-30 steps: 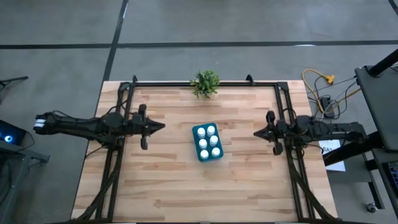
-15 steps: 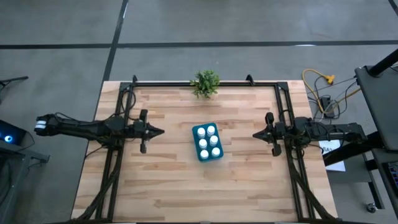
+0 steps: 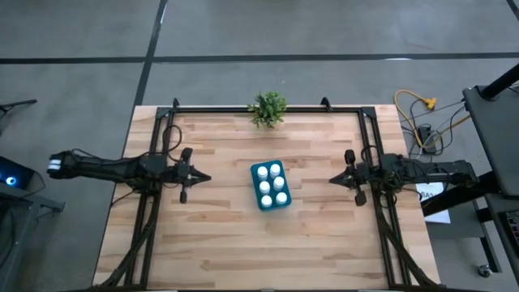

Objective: Pick and place pill bottles into a basket
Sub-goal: Return to Home Position

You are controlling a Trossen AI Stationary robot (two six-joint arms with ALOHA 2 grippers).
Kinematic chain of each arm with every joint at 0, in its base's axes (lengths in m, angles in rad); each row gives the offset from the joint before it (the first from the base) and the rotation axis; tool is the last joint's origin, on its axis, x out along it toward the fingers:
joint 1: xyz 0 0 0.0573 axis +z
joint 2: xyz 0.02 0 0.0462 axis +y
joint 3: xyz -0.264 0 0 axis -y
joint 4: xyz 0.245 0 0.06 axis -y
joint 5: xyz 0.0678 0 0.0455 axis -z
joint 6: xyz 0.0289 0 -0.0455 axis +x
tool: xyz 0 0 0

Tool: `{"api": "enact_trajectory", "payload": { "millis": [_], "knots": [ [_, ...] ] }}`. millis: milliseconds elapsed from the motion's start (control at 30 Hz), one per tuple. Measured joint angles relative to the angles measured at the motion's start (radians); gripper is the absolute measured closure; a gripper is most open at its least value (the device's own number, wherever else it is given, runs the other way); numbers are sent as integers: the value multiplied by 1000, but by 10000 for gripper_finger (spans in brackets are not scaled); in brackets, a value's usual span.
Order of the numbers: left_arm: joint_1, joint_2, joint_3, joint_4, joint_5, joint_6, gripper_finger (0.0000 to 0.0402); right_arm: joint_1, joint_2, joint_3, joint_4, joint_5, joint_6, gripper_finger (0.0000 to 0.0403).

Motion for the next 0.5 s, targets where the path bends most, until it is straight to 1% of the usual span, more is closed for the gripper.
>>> {"api": "enact_trajectory", "payload": {
  "millis": [67,167,233,367,500],
  "knots": [
    [0,-19,-1,-9,-1,23,401,0,0,-2,16,1,-34,394],
    [0,-64,-1,0,-6,69,401,0,-9,-2,88,2,-85,394],
    [0,-103,0,-1,-15,75,401,0,-23,-1,112,19,-103,394],
    [0,-172,0,-30,-17,74,401,0,-48,-1,115,48,-84,394],
    [0,-237,3,-45,-11,75,401,0,-65,2,113,54,-79,394]
  ]
}}
